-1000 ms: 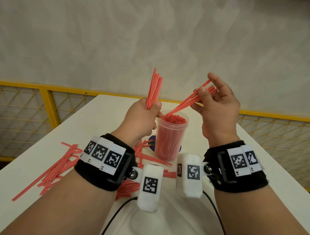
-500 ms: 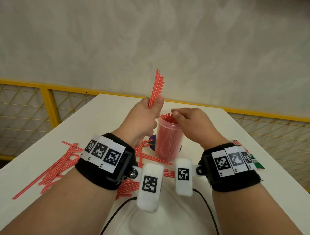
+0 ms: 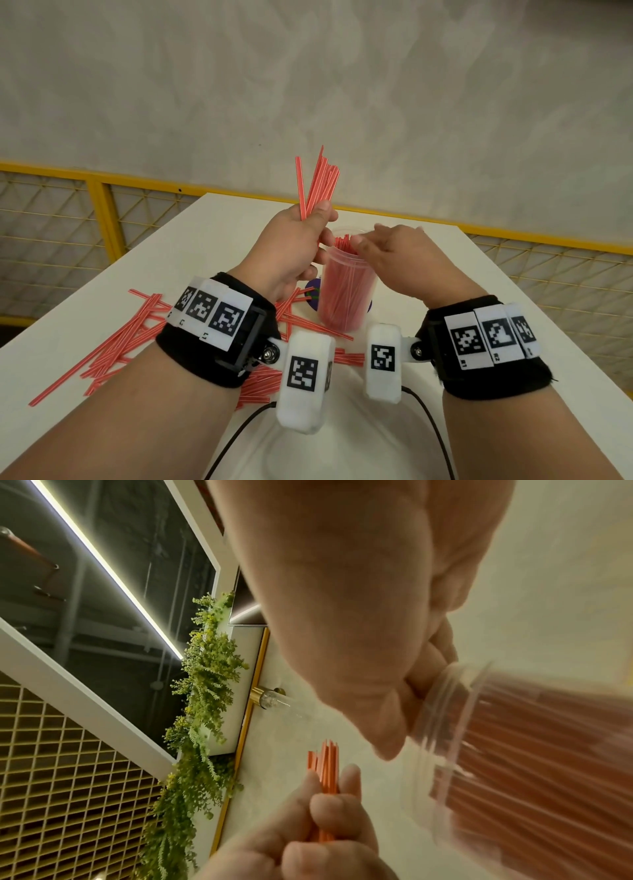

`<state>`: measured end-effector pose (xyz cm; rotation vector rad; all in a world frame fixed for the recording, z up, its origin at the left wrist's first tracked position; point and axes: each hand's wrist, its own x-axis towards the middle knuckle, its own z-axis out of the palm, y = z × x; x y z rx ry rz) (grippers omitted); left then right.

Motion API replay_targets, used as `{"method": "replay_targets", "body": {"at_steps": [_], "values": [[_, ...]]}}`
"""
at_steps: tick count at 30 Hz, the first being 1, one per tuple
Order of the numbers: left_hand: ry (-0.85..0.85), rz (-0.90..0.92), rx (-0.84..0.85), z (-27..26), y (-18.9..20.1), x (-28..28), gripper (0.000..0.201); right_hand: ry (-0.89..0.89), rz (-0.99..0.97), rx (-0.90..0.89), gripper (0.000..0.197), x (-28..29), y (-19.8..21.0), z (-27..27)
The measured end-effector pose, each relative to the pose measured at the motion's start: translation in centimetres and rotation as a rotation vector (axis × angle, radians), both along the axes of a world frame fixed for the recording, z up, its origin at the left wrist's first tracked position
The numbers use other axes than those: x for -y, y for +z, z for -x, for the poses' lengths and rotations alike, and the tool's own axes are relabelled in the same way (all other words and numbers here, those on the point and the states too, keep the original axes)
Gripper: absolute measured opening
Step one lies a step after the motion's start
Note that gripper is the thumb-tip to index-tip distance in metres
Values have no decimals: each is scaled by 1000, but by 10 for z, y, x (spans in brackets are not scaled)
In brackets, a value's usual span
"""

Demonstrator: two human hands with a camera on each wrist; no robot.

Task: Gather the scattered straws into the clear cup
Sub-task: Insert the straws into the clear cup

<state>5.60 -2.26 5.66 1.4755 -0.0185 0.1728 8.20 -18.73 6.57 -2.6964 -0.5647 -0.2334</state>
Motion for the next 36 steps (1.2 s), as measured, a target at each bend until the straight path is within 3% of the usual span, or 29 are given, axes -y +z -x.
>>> {"method": "replay_targets", "body": {"at_steps": [1, 4, 6, 15, 36], "values": [[-5, -6, 3, 0, 0, 0, 28, 6, -61, 34, 42, 0, 0, 0], [-50, -19, 11, 1, 0, 1, 28, -11, -527, 172, 29, 0, 4, 1], [-93, -30, 15, 2, 0, 2, 27, -6, -762, 171, 24, -3, 9, 2], [-168, -81, 37, 4, -3, 8, 28, 77, -1177, -68, 40, -8, 12, 6], [-163, -204, 131, 5, -3, 9, 19, 82, -1269, -45, 28, -9, 9, 4]]}}
